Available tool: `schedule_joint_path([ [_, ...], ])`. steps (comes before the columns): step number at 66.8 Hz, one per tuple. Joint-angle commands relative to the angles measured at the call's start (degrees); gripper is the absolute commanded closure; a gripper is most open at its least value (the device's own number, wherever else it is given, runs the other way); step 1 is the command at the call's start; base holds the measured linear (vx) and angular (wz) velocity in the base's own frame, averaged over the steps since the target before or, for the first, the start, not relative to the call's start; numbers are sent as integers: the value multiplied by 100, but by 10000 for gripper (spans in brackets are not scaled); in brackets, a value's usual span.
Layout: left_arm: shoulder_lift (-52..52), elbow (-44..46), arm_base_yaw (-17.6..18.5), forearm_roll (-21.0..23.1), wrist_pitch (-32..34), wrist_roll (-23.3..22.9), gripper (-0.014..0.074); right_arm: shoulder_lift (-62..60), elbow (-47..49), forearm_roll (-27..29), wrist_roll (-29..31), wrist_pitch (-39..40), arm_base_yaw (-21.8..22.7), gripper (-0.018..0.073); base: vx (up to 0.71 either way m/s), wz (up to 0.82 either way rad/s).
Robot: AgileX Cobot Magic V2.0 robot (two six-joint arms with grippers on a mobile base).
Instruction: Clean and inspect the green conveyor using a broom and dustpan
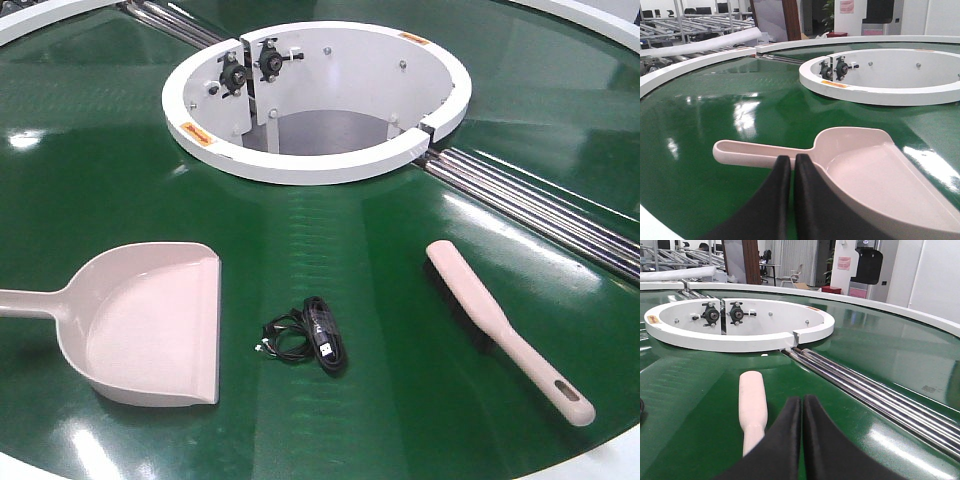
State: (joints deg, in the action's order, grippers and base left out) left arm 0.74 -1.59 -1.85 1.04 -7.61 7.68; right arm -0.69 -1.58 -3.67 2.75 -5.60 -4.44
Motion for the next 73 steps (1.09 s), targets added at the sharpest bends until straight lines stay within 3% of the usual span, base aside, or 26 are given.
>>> schedule_joint_path([
  [1, 83, -50, -8, 26, 394, -53, 603, -57, -16, -41, -14, 451, 25, 568, 0, 0],
  [66, 83, -50, -8, 26, 448, -48, 603, -57, -16, -41, -14, 447, 25, 568, 0, 0],
  [73, 83, 11, -8, 5, 931, -126, 603, -57, -16, -41, -14, 447, 25, 568, 0, 0],
])
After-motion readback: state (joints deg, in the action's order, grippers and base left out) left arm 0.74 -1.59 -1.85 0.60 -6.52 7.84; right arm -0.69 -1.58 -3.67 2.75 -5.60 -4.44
